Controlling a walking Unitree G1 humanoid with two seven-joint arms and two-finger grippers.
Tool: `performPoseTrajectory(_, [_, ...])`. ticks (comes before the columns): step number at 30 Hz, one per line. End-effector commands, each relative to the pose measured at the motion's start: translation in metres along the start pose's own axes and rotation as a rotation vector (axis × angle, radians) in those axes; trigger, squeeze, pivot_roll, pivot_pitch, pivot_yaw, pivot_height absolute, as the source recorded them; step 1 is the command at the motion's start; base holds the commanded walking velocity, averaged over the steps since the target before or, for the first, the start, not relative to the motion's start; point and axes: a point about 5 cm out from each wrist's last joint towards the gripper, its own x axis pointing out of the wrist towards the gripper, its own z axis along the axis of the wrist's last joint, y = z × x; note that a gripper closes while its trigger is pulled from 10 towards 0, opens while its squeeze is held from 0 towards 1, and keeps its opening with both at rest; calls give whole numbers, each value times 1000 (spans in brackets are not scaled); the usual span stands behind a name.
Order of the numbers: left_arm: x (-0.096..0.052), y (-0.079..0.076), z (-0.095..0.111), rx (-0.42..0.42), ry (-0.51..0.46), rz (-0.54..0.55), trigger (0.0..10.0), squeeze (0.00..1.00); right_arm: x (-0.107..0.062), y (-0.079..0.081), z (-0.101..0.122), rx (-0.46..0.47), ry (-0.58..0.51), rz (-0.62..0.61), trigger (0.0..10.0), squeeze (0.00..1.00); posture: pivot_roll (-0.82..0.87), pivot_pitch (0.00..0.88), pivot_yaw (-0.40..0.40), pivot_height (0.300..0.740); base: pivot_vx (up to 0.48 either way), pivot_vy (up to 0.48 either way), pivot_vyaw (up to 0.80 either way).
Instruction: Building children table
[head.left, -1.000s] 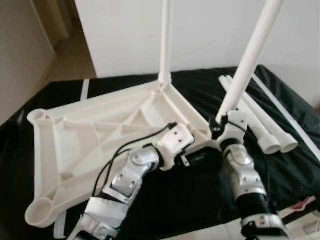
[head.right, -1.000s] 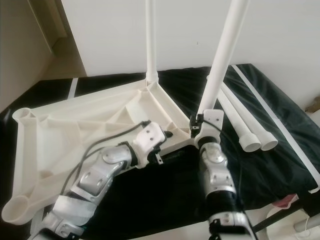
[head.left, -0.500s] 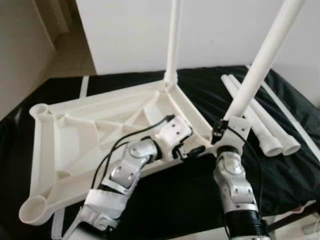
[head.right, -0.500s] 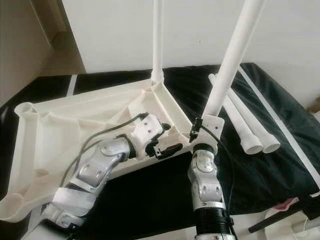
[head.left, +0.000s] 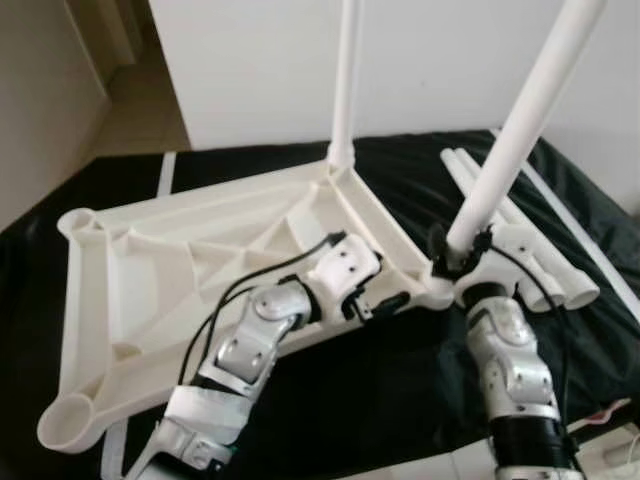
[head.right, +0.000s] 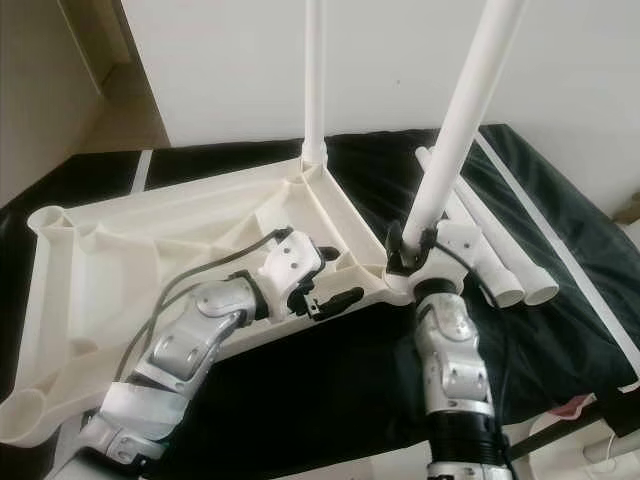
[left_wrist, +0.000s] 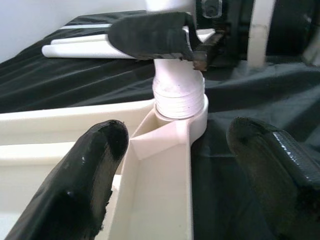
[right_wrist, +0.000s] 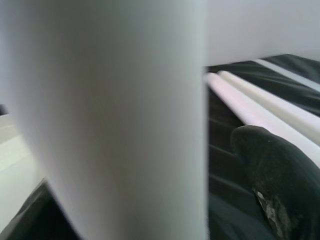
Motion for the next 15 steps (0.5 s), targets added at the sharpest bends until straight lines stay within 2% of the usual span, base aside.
performPoseTrajectory(1, [0,-2,1,9,-1,30,10000,0,4,-3,0,-19,7,99,10000,0,-35,0,-14,740,0,0,0])
performPoseTrajectory(2, [0,-2,1,9,-1,30,10000,0,4,-3,0,-19,7,99,10000,0,-35,0,-14,740,0,0,0])
performPoseTrajectory(3, [0,-3,2,9,-3,28,10000,0,6,-5,-3,-35,25,181,10000,0,-34,0,-16,740,0,0,0])
performPoseTrajectory(5, [0,-4,2,10,-3,27,10000,0,7,-5,-4,-34,36,216,10000,0,-34,0,-16,740,0,0,0])
performPoseTrajectory(7, [2,-4,2,12,-3,26,10000,0,11,-7,-8,-82,49,306,10000,0,-34,0,-17,740,0,0,0])
performPoseTrajectory(9, [2,-4,3,12,-3,25,10000,0,12,-7,-9,-95,59,339,10000,0,-34,0,-17,740,0,0,0])
performPoseTrajectory(10, [4,-5,3,21,-3,22,10000,0,16,-7,-15,-115,100,423,10000,0,-33,0,-17,740,0,0,0])
performPoseTrajectory(15, [7,-7,5,27,-8,19,10000,0,23,-8,-14,-149,111,498,10000,0,-29,0,-18,740,0,0,0])
